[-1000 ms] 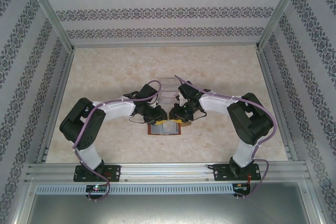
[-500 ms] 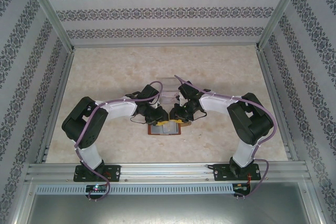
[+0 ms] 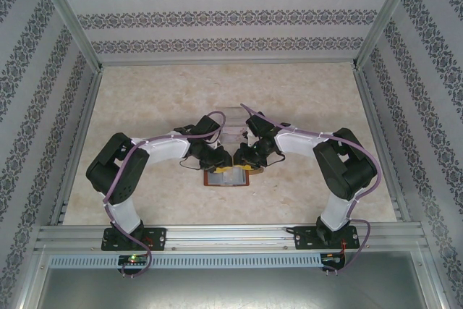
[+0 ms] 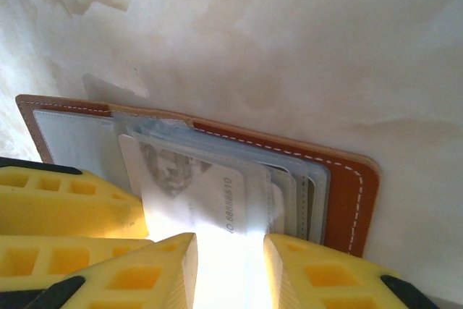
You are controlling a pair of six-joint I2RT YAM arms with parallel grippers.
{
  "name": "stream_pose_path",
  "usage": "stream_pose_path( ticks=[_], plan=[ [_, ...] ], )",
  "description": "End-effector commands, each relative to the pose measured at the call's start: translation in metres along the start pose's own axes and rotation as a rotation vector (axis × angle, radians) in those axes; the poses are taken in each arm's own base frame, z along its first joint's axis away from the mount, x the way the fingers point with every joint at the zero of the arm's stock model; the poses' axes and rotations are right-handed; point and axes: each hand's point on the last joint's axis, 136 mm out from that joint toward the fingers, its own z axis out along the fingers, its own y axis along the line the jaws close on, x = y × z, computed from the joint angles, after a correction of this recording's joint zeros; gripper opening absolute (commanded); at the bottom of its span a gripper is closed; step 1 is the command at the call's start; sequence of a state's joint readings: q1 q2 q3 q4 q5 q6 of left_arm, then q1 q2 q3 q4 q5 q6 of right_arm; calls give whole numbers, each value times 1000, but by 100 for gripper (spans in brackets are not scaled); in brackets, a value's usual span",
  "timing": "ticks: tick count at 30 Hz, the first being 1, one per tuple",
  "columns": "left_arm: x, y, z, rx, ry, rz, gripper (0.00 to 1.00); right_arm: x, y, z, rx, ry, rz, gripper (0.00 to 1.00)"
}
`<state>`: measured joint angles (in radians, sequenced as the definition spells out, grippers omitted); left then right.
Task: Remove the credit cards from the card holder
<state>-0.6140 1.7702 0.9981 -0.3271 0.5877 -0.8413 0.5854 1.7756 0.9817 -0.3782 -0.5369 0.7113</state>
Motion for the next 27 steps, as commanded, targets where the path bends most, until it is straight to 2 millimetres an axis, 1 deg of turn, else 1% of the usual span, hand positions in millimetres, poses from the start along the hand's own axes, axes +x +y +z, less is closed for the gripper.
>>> stream_pose_path(
  ticks=[1,7,10,12,15,20,25,27],
  plan=[
    [8,13,-4,-95,12,34,28,10,-17,2,85,24,18,34],
    [4,4,-12,-79,-16,52,29,11,-20,-2,111,17,17,34],
    [1,2,-16,-75,-34,57,28,10,-21,-8,141,-4,8,33],
    [0,-1,-19,-67,-49,59,29,9,-18,-14,143,-18,-5,33],
    [-2,-3,-24,-58,-72,61,29,6,-11,-19,122,-31,-16,33],
    [-6,-1,-30,-44,-103,45,30,6,4,-19,70,-34,-29,29],
    [-7,11,-31,-52,-106,9,30,8,23,-12,-1,-14,-50,27],
    [-6,14,-29,-44,-99,-3,30,9,26,-7,-8,-6,-54,27]
  ],
)
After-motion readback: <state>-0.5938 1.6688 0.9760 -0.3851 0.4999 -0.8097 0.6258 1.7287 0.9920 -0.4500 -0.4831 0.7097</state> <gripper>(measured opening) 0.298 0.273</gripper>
